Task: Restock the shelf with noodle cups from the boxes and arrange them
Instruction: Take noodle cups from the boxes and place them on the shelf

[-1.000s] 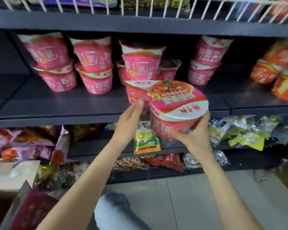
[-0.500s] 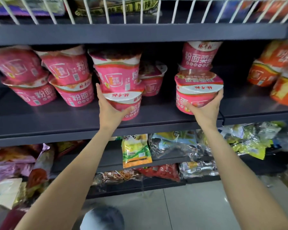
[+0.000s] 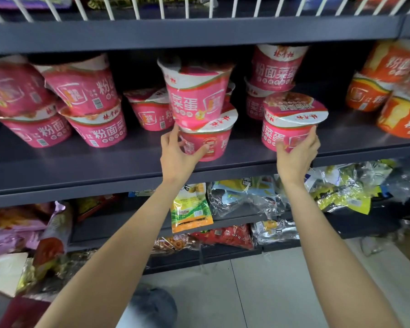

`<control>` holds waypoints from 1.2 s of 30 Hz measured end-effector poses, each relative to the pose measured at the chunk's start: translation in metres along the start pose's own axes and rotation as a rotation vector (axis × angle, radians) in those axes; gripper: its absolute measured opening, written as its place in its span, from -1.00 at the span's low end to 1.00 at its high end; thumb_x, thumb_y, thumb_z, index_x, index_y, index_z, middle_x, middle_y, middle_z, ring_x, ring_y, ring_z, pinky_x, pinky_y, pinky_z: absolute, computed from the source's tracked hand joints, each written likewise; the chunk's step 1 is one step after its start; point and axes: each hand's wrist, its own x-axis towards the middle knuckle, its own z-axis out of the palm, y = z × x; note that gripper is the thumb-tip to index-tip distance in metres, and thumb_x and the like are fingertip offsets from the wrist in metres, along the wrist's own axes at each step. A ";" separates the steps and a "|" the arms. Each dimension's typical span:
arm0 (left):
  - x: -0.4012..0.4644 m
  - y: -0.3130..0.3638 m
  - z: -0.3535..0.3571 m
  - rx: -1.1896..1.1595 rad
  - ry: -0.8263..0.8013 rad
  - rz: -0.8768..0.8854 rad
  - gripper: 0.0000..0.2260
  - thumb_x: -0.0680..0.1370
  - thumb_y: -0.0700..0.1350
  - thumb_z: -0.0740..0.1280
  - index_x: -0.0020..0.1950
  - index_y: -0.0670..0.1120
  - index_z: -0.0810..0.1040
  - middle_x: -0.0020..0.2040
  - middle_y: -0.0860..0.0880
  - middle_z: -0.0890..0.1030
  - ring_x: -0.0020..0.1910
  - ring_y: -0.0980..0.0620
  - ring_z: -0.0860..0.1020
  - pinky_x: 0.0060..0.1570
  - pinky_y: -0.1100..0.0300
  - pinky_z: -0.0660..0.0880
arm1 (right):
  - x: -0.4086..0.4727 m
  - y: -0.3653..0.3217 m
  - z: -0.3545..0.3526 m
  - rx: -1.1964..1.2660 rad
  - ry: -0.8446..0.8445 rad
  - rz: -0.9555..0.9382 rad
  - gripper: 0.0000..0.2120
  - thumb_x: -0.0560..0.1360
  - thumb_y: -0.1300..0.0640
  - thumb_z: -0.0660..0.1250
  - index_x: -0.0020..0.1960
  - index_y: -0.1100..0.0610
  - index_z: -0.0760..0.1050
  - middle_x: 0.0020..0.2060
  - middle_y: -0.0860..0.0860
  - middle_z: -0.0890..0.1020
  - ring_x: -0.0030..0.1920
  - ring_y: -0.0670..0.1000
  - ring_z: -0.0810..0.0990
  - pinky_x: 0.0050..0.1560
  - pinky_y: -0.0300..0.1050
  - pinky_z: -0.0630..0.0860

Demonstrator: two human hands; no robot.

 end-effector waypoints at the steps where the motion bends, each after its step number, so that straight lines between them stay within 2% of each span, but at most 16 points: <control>1: -0.002 0.002 0.004 -0.035 -0.017 0.008 -0.25 0.39 0.10 0.50 0.49 0.00 0.25 0.34 0.00 0.31 0.14 0.09 0.54 0.18 0.02 0.50 | -0.006 -0.004 0.000 0.016 -0.005 -0.018 -0.22 0.50 0.11 0.38 0.55 0.19 0.00 0.46 0.21 0.18 0.44 0.21 0.19 0.39 0.07 0.22; 4: -0.009 0.009 0.017 -0.128 -0.070 0.021 -0.41 0.48 0.02 0.42 0.47 0.02 0.30 0.46 0.00 0.28 0.27 0.05 0.48 0.26 -0.07 0.44 | -0.028 -0.019 0.004 0.064 -0.052 -0.138 -0.31 0.52 0.07 0.35 0.52 0.15 0.08 0.46 0.18 0.21 0.45 0.17 0.19 0.42 0.09 0.22; 6: -0.013 0.016 0.026 -0.152 -0.125 0.031 -0.46 0.53 -0.03 0.36 0.48 0.03 0.29 0.51 -0.02 0.27 0.39 0.00 0.38 0.33 -0.06 0.37 | -0.043 -0.028 0.010 0.070 -0.151 -0.298 -0.36 0.53 0.07 0.34 0.51 0.14 0.14 0.45 0.12 0.26 0.45 0.10 0.21 0.44 0.04 0.20; 8: -0.017 0.025 0.034 -0.147 -0.164 0.026 -0.49 0.57 -0.08 0.29 0.50 0.01 0.26 0.39 -0.06 0.45 0.30 0.00 0.46 0.29 0.10 0.38 | -0.054 -0.035 0.018 0.071 -0.289 -0.421 -0.38 0.55 0.09 0.32 0.53 0.10 0.13 0.47 0.11 0.24 0.47 0.06 0.21 0.42 -0.08 0.22; 10: -0.021 0.033 0.040 -0.153 -0.178 0.001 -0.50 0.59 -0.10 0.25 0.52 -0.01 0.23 0.28 -0.09 0.55 0.14 -0.01 0.53 0.14 0.19 0.39 | -0.057 -0.039 0.023 0.073 -0.341 -0.425 -0.36 0.57 0.09 0.30 0.55 0.06 0.08 0.51 0.15 0.15 0.50 0.08 0.15 0.38 -0.11 0.25; 13: -0.020 0.033 0.041 -0.160 -0.227 -0.006 -0.51 0.60 -0.11 0.22 0.52 -0.01 0.21 0.36 -0.07 0.48 0.30 -0.03 0.45 0.21 0.16 0.36 | -0.055 -0.037 0.024 -0.004 -0.305 -0.416 -0.37 0.58 0.08 0.27 0.55 0.08 0.06 0.51 0.19 0.15 0.51 0.15 0.13 0.44 0.08 0.24; 15: -0.016 0.029 0.034 -0.130 -0.253 0.023 -0.54 0.61 -0.10 0.22 0.51 -0.02 0.23 0.42 -0.01 0.41 0.39 0.03 0.36 0.30 0.17 0.31 | -0.059 -0.038 0.019 -0.025 -0.290 -0.405 -0.38 0.57 0.09 0.27 0.55 0.11 0.09 0.47 0.21 0.22 0.47 0.17 0.20 0.41 0.07 0.24; 17: -0.014 0.025 0.021 -0.091 -0.284 0.063 -0.58 0.61 -0.09 0.23 0.47 -0.05 0.31 0.38 0.02 0.46 0.37 0.09 0.38 0.28 0.26 0.30 | -0.069 -0.042 0.013 -0.037 -0.222 -0.440 -0.47 0.56 0.12 0.27 0.49 0.16 0.23 0.36 0.19 0.37 0.35 0.17 0.34 0.29 -0.01 0.32; 20: -0.016 0.013 -0.016 0.014 -0.361 0.090 -0.68 0.60 -0.09 0.25 0.36 -0.02 0.44 0.23 0.08 0.58 0.23 0.11 0.51 0.22 0.22 0.39 | -0.095 -0.054 0.011 -0.020 -0.189 -0.567 -0.66 0.53 0.14 0.25 0.29 0.20 0.44 0.11 0.11 0.54 0.10 0.11 0.50 0.06 -0.10 0.40; 23: -0.035 -0.015 -0.078 0.159 -0.368 0.135 -0.75 0.59 -0.06 0.26 0.26 0.02 0.53 0.07 0.11 0.66 0.08 0.14 0.59 0.16 0.17 0.47 | -0.136 -0.074 0.027 -0.006 -0.426 -0.632 -0.78 0.55 0.15 0.27 0.17 0.16 0.52 -0.06 0.00 0.64 -0.04 0.02 0.60 -0.06 -0.19 0.42; 27: -0.090 -0.090 -0.187 0.389 -0.202 0.079 -0.75 0.55 0.02 0.23 0.19 0.07 0.57 -0.07 0.15 0.68 -0.04 0.20 0.62 -0.06 0.26 0.49 | -0.215 -0.108 0.081 -0.110 -0.911 -0.772 -0.82 0.53 0.11 0.29 0.12 0.06 0.55 -0.14 -0.10 0.65 -0.10 -0.02 0.62 -0.14 -0.10 0.50; 30: -0.145 -0.164 -0.277 0.454 -0.049 -0.131 -0.70 0.50 0.04 0.22 0.14 0.02 0.61 -0.07 0.11 0.69 -0.11 0.13 0.63 -0.15 0.33 0.46 | -0.289 -0.141 0.133 -0.103 -1.228 -0.887 -0.81 0.55 0.09 0.27 0.13 0.01 0.55 -0.09 -0.12 0.65 -0.07 -0.02 0.61 -0.08 -0.03 0.54; 33: -0.207 -0.238 -0.363 0.534 0.175 -0.405 -0.73 0.44 -0.01 0.29 0.08 0.01 0.66 0.03 0.07 0.68 -0.03 0.02 0.63 -0.02 0.23 0.47 | -0.372 -0.180 0.188 -0.085 -1.429 -1.050 -0.81 0.55 0.09 0.27 0.14 0.02 0.55 0.00 -0.05 0.65 -0.03 0.04 0.60 -0.06 0.03 0.54; 36: -0.266 -0.306 -0.429 0.668 0.303 -0.656 -0.75 0.48 -0.12 0.39 0.16 -0.04 0.63 0.11 -0.06 0.65 0.11 -0.10 0.58 0.09 0.10 0.46 | -0.458 -0.219 0.245 -0.048 -1.572 -1.187 -0.78 0.54 0.13 0.28 0.16 0.07 0.56 0.05 0.02 0.64 0.03 0.10 0.59 0.00 0.01 0.52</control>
